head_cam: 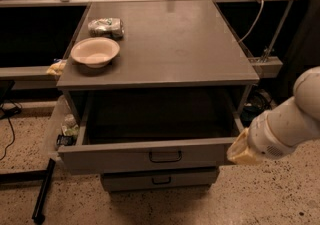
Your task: Close top drawer
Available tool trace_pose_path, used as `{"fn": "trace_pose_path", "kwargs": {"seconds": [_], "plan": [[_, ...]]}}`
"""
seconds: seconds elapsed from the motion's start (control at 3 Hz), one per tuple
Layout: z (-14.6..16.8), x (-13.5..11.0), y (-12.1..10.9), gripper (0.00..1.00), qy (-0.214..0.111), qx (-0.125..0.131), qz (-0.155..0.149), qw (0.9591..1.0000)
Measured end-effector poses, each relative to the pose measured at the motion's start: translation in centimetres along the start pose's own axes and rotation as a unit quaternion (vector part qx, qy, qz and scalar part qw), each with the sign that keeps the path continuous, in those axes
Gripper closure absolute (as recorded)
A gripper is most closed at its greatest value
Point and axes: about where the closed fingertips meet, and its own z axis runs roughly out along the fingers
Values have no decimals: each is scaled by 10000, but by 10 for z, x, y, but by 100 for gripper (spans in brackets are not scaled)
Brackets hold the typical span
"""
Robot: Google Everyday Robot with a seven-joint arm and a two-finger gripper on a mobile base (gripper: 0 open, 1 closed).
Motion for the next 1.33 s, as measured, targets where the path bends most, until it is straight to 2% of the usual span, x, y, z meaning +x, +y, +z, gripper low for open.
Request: {"fn": "trace_pose_path", "kwargs": {"seconds": [0.33,0.67,1.0,1.33], "plan": [[57,15,18,100,-243,-632,105,9976],[58,15,18,100,-241,-630,103,9977],[72,24,13,100,-296,-331,-94,9990],[92,33,6,100,-423,78,-390,9983]]}}
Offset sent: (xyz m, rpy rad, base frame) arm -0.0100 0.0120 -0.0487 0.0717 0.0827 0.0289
